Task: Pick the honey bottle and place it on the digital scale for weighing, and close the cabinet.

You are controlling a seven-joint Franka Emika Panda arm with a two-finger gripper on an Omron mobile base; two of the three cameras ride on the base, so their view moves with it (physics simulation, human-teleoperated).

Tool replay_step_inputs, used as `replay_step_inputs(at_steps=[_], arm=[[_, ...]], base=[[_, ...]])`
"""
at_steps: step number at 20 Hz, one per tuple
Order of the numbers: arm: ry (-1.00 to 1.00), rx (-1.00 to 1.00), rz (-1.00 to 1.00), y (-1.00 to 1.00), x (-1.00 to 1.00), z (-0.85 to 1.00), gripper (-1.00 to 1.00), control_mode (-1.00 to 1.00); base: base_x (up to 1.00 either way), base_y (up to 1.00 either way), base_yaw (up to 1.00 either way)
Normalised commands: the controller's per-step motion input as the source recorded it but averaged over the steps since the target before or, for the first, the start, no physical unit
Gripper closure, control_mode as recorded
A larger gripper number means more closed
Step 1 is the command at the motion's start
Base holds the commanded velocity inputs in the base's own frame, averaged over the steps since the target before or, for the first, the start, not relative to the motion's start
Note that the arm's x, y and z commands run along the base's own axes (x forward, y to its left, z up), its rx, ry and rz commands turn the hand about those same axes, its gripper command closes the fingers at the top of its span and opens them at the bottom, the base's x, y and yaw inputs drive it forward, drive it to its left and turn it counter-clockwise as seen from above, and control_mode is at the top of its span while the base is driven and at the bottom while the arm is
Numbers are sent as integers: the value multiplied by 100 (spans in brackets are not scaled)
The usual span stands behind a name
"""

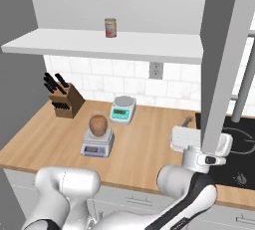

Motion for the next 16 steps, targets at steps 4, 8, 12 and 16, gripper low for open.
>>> replay_step_inputs(at_steps=[4, 8, 12, 16], arm=[[-37, 28, 4, -42, -28, -38, -100, -100], [-46, 37, 6, -57, 1, -21, -100, -100], [-42, 33, 18, -46, 1, 4, -100, -100], [-21, 16, 22, -48, -8, 3, -100, -100]], base=[[0, 0, 0], [0, 0, 0], [0, 0, 0], [0, 0, 0]])
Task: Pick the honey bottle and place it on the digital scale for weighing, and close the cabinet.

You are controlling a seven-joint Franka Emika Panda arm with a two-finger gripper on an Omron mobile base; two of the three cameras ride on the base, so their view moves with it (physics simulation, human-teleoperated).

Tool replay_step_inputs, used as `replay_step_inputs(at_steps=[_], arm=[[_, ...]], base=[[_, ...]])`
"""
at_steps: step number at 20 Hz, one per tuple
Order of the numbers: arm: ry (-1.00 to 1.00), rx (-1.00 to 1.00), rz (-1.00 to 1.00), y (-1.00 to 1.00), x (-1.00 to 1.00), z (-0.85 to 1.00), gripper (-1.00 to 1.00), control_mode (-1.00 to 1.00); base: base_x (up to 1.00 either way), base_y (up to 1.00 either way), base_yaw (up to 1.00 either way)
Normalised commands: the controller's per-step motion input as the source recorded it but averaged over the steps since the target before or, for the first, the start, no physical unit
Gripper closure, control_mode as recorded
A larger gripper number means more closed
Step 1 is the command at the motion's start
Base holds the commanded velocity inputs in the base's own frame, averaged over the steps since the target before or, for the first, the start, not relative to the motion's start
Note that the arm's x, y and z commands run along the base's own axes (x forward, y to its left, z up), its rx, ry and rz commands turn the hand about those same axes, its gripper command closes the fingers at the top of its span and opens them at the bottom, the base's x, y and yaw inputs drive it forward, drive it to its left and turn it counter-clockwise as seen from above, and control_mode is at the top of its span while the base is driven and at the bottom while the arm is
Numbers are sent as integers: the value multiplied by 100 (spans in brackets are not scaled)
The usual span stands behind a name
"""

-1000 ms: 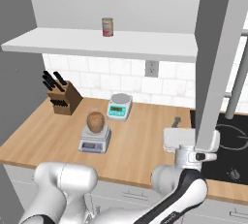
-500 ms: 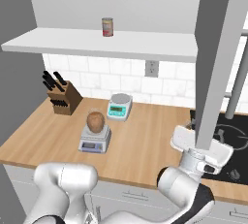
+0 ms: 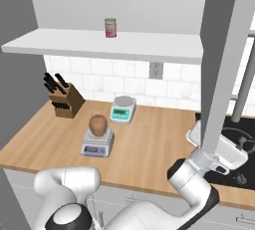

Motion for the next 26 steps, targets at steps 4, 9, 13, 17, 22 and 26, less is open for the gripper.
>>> replay_step_inputs(at_steps=[4, 9, 13, 17, 22, 26], arm=[[-12, 3, 12, -66, -26, 18, -100, -100], [0, -7, 0, -16, -44, 53, -100, -100], [0, -19, -4, 28, -41, 57, -100, -100], [-6, -16, -4, 61, -52, 46, -100, -100], [-17, -9, -3, 56, -43, 67, -100, -100], [-4, -19, -1, 45, -38, 100, -100, -100]], base=[[0, 0, 0], [0, 0, 0], [0, 0, 0], [0, 0, 0], [0, 0, 0], [0, 0, 0]])
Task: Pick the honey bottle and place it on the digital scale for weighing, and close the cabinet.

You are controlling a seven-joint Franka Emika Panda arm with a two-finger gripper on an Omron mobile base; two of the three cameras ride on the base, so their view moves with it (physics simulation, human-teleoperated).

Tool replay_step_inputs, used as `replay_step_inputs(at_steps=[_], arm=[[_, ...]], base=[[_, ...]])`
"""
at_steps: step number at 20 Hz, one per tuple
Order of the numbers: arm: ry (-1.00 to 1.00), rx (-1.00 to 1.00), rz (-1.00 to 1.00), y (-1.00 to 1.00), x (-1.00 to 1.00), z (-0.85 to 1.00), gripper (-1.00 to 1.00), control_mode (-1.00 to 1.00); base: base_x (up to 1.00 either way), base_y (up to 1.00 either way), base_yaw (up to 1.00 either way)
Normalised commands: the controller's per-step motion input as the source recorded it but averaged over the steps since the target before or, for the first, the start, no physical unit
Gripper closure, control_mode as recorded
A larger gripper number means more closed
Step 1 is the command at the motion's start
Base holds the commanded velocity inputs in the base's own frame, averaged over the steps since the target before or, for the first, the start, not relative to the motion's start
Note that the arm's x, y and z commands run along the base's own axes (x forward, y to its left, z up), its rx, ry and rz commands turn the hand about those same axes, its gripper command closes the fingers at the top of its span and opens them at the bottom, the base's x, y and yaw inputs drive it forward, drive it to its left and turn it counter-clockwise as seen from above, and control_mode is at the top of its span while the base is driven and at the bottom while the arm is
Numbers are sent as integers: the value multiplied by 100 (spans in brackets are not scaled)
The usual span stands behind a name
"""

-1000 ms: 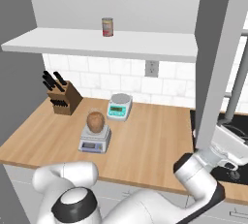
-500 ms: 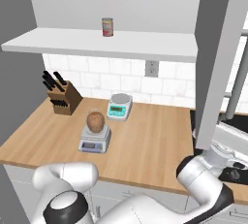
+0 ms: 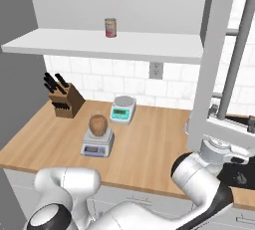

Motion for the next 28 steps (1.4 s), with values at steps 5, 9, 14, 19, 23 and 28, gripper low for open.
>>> replay_step_inputs(at_steps=[5, 9, 14, 19, 23, 28], arm=[[-9, -30, -2, 48, -87, 66, -100, -100], [11, -38, -19, 94, -39, 75, -100, -100], [35, -41, 0, 100, 14, 87, -100, -100], [37, -35, 0, 100, 29, 44, -100, -100], [28, -31, -23, 49, 39, 27, -100, -100], [22, -22, -32, 73, 52, 5, -100, -100]], base=[[0, 0, 0], [0, 0, 0], [0, 0, 0], [0, 0, 0], [0, 0, 0], [0, 0, 0]])
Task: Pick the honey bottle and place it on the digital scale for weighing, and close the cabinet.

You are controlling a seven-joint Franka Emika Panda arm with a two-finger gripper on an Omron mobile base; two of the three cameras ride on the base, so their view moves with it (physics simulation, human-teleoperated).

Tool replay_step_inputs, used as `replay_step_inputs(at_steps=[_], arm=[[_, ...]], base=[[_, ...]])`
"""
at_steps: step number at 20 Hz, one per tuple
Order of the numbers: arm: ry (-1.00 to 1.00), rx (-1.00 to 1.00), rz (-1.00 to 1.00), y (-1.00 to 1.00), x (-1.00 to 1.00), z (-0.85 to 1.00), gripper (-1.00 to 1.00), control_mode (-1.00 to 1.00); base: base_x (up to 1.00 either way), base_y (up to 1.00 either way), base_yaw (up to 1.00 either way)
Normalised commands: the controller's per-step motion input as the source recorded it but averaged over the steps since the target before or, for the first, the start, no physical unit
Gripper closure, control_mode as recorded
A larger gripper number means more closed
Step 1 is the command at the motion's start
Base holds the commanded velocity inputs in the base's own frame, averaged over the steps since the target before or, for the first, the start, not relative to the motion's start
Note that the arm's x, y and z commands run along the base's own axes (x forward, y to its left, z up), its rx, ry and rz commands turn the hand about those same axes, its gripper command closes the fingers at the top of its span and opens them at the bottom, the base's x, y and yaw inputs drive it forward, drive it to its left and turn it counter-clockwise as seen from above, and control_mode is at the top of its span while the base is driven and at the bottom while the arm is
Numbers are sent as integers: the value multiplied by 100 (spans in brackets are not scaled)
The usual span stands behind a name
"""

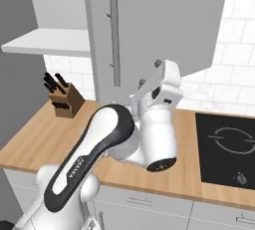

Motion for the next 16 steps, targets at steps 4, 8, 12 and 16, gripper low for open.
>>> replay_step_inputs(at_steps=[4, 8, 12, 16], arm=[[14, -15, -32, 100, 68, 0, -100, -100], [16, -19, -28, 92, 77, 0, -100, -100], [16, -17, -18, 43, 98, 0, -100, -100], [10, -10, -11, 20, 100, 0, -100, -100]], base=[[0, 0, 0], [0, 0, 0], [0, 0, 0], [0, 0, 0]])
